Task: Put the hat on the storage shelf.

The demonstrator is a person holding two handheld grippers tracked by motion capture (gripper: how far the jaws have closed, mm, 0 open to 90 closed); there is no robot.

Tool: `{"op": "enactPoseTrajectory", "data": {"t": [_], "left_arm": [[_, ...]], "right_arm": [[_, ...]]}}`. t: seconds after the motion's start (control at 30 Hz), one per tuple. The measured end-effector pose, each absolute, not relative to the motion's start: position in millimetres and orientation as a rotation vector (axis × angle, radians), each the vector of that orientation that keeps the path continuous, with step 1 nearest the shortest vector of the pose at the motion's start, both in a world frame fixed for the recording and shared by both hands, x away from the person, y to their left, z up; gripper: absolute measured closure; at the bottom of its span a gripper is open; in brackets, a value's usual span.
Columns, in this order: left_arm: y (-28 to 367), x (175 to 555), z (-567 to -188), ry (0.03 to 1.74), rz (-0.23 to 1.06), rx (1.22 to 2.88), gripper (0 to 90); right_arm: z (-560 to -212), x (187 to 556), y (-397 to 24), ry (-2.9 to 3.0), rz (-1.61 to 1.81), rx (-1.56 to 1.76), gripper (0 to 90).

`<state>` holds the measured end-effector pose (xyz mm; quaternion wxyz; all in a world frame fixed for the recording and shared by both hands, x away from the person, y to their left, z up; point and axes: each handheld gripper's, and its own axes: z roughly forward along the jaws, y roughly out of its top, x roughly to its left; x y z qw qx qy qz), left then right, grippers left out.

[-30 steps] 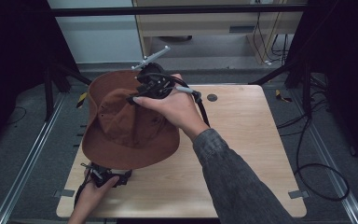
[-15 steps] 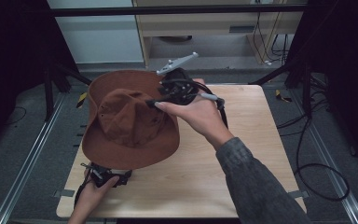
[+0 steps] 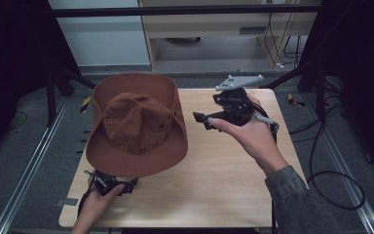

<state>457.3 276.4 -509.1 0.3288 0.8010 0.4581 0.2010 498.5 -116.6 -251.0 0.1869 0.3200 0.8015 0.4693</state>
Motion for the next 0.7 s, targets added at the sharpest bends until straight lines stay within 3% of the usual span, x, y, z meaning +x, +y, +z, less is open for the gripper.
{"op": "enactPoseTrajectory", "data": {"t": [0.43,0.7], "left_arm": [[276,457,-508,1.208,0.524,2.101,0.0],[277,457,-508,1.207,0.524,2.103,0.0]], "right_arm": [[-346,478,-182,2.233,1.233,1.07,10.9],[-401,480,-185,2.271,1.174,1.176,10.7]]}}
